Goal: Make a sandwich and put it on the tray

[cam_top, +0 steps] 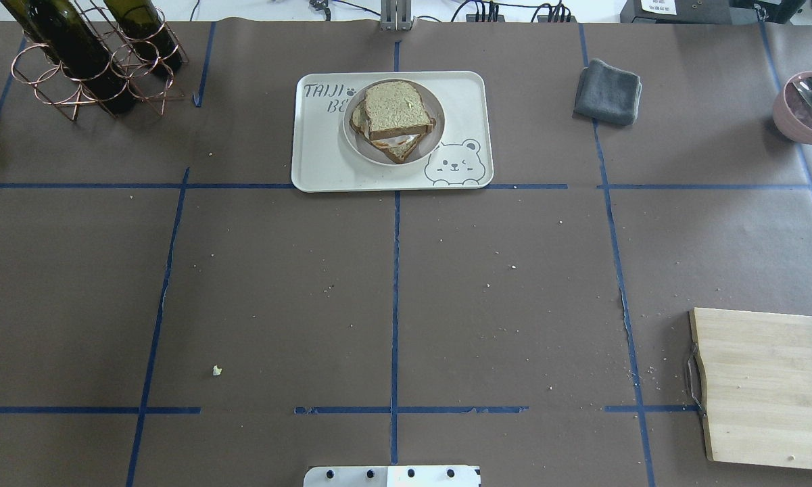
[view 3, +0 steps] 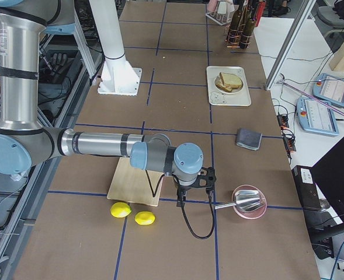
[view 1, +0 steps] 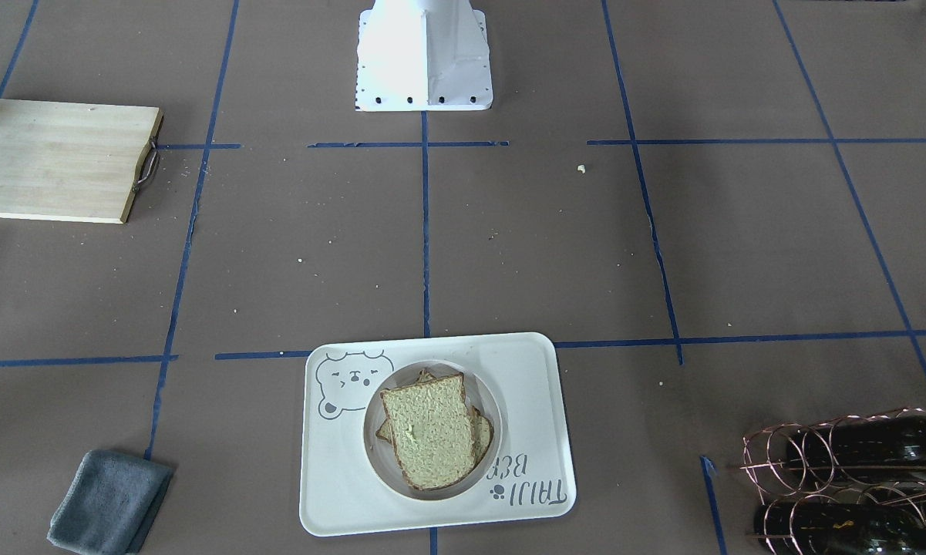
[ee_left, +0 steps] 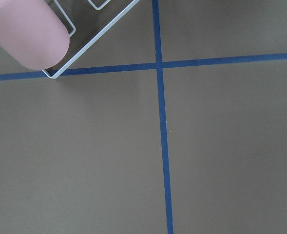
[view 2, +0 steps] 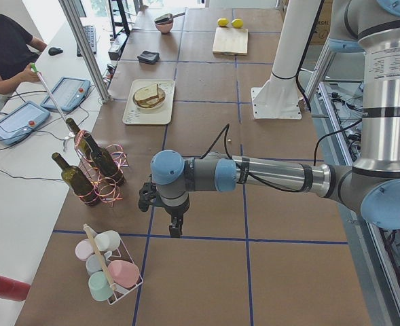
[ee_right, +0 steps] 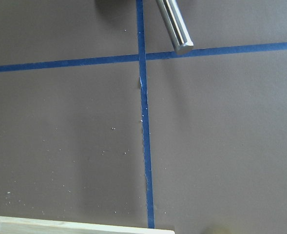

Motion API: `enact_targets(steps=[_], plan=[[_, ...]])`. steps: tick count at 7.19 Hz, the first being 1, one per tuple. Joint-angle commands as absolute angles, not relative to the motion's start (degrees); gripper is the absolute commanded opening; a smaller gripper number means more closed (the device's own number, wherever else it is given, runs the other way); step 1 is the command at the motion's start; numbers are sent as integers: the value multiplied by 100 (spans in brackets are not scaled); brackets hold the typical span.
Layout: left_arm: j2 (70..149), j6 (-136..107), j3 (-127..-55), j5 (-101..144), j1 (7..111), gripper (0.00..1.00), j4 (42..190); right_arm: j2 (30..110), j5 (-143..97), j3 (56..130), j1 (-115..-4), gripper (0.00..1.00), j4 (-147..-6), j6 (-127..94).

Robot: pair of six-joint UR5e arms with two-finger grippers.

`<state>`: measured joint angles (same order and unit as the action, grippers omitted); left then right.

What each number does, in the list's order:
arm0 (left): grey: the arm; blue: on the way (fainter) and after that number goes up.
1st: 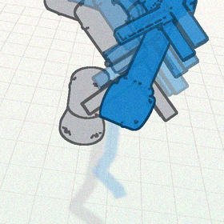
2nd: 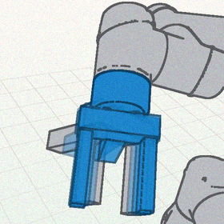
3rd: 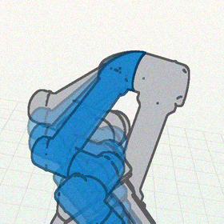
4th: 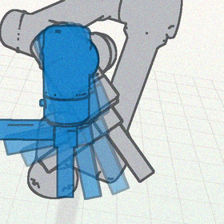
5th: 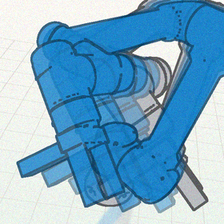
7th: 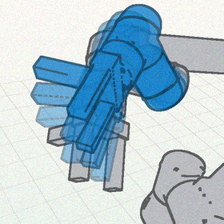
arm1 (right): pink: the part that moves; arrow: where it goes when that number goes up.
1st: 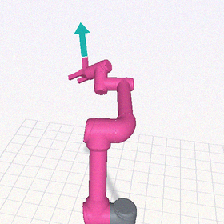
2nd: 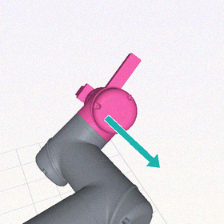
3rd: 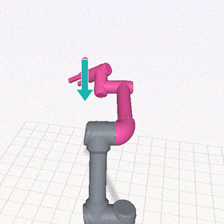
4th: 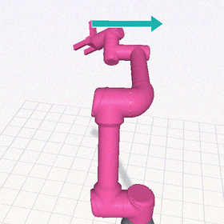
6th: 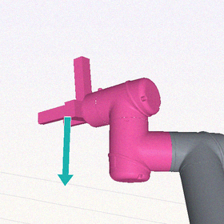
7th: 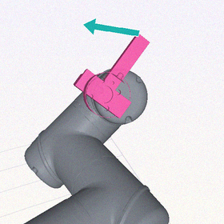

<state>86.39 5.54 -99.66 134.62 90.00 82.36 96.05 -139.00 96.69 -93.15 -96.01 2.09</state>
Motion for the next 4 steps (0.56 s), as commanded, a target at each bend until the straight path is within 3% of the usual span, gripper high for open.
enact_targets(steps=[1,4], plan=[[8657,545,-9958,13465,9000,100,8235,9606,-13896,9668,-9316,100,-9598,211],[8666,527,-9958,13465,9000,100,8235,9606,-13904,9694,-9308,100,-9598,211]])
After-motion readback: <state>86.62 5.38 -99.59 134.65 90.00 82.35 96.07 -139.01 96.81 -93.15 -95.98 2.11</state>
